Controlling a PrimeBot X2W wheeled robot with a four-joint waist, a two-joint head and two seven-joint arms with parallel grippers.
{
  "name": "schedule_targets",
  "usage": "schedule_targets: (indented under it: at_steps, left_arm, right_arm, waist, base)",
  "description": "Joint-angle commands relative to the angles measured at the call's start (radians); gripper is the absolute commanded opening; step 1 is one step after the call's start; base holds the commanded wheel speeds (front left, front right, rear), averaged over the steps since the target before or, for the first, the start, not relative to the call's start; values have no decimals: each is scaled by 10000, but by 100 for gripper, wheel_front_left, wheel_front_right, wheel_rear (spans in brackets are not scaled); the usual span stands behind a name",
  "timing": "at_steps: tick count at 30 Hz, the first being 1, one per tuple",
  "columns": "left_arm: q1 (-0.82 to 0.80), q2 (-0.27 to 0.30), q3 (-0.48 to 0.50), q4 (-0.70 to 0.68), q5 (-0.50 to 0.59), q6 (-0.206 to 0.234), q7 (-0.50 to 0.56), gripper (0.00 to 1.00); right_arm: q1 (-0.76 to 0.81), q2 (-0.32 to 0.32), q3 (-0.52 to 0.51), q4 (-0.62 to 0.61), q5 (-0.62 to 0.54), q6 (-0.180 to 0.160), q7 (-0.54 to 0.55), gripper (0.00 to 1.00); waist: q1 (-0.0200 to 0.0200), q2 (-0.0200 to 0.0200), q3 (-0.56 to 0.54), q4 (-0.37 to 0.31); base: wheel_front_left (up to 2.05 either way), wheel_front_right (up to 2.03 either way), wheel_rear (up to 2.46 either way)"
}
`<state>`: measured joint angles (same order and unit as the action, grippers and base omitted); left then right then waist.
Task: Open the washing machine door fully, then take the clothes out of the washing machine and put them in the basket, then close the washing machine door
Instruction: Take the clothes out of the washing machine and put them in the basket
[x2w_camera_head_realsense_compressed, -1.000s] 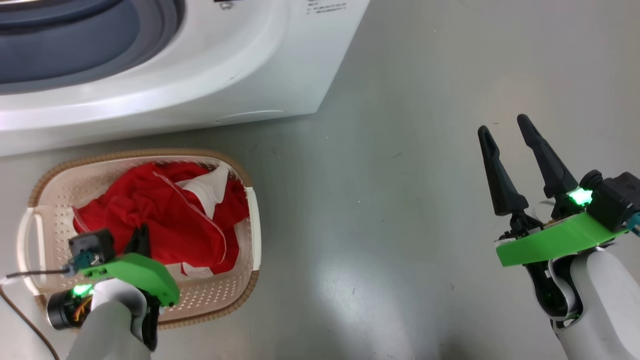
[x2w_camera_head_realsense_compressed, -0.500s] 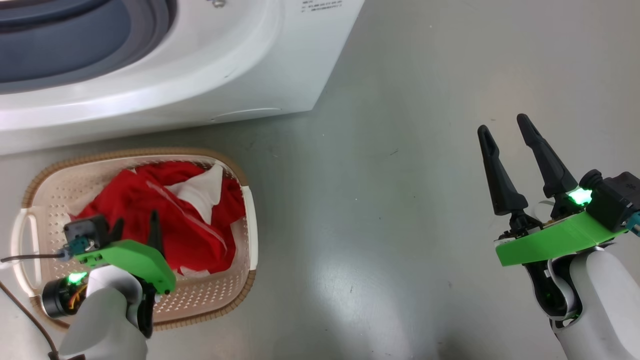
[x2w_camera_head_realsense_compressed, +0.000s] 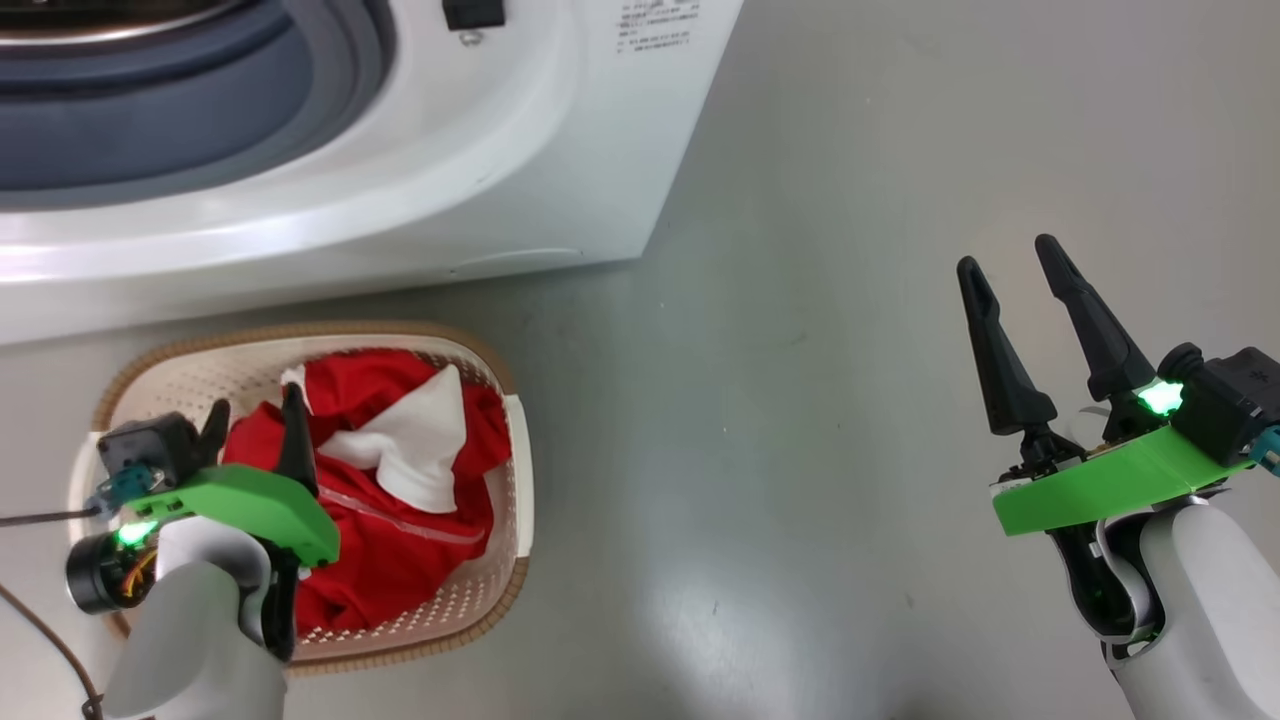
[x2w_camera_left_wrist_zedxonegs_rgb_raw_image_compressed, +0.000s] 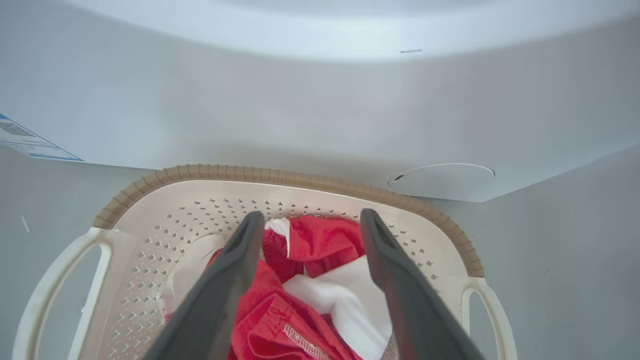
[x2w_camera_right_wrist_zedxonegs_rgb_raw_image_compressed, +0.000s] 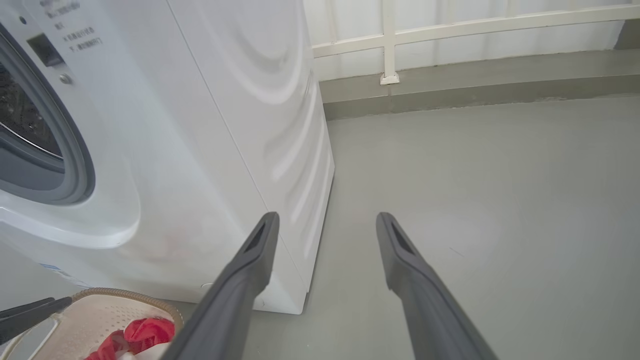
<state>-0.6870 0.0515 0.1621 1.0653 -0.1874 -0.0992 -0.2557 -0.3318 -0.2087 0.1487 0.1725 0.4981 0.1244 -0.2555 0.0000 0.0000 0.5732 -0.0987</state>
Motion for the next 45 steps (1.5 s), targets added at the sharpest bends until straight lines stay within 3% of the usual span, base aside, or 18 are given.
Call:
schedule_targets:
  at_steps: [1, 27, 45]
  left_arm:
    - [504, 282, 298, -481, -33, -110, -61, 100]
    - [3581, -5, 447, -6109, 417, -311, -61, 100]
    - [5879, -11, 172, -7887, 146, -142, -61, 100]
  right_arm:
    - [263, -83, 159, -171, -60, 63, -63, 100]
    - [1656, -75, 165, 226, -70, 63, -63, 100]
    - [2792, -133, -101, 254, -104, 63, -63, 100]
  waist:
    - [0, 0, -263, 80]
    - [0, 0, -3050, 190]
    - [0, 0, -4379, 195]
  base:
    - [0, 0, 0]
    - [0, 0, 0]
    - [0, 0, 0]
